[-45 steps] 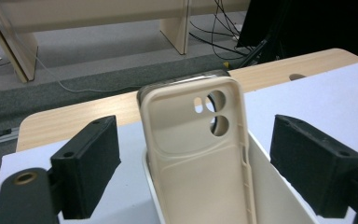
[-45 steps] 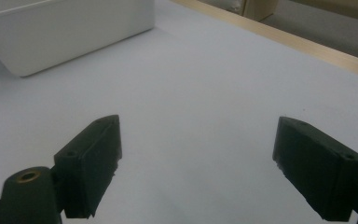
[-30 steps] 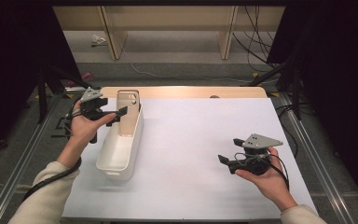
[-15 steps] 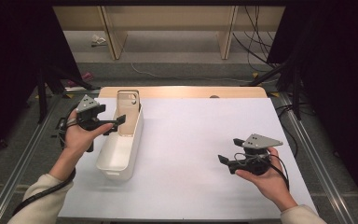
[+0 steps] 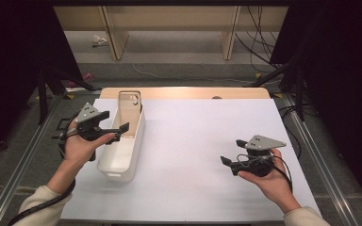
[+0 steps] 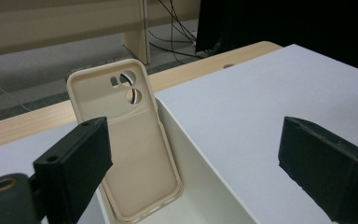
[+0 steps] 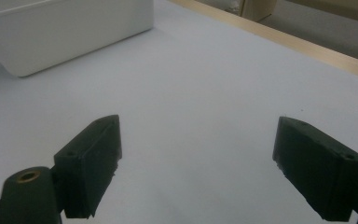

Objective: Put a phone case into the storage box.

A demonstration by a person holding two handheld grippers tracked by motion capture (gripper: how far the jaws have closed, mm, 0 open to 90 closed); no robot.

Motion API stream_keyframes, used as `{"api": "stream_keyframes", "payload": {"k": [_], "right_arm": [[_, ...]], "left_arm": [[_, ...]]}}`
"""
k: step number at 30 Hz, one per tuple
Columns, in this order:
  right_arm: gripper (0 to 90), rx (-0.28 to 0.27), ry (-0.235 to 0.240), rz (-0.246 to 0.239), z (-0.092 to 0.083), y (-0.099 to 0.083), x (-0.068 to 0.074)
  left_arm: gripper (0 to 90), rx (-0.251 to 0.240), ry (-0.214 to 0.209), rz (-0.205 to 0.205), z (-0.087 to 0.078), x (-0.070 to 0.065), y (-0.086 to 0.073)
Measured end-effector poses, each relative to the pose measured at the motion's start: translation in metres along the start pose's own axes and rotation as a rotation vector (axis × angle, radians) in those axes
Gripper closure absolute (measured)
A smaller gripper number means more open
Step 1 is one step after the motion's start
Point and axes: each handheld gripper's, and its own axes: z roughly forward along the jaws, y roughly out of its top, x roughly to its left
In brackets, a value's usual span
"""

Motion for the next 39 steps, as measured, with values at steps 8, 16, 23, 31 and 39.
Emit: {"api": "stream_keyframes", "payload": {"k": [8,16,23,31,39], "right_arm": [[16.2,-0.001,0.000,0.000,0.000,0.000,0.000],[16.2,0.000,0.000,-0.002,0.000,0.000,0.000],[16.2,-0.001,0.000,-0.002,0.000,0.000,0.000],[16.2,-0.001,0.000,-0.003,0.000,0.000,0.001],[16.2,-0.002,0.002,-0.002,-0.001,0.000,0.001]], "left_arm": [[9.0,0.001,-0.017,0.010,-0.008,-0.008,-0.006],[8.5,0.002,-0.029,0.018,-0.016,-0.017,-0.014],[8.6,-0.028,-0.024,0.032,-0.023,-0.023,-0.016],[8.6,-0.026,-0.025,0.045,-0.029,-0.029,-0.022],[8.5,-0.023,-0.039,0.053,-0.031,-0.035,-0.029]]}}
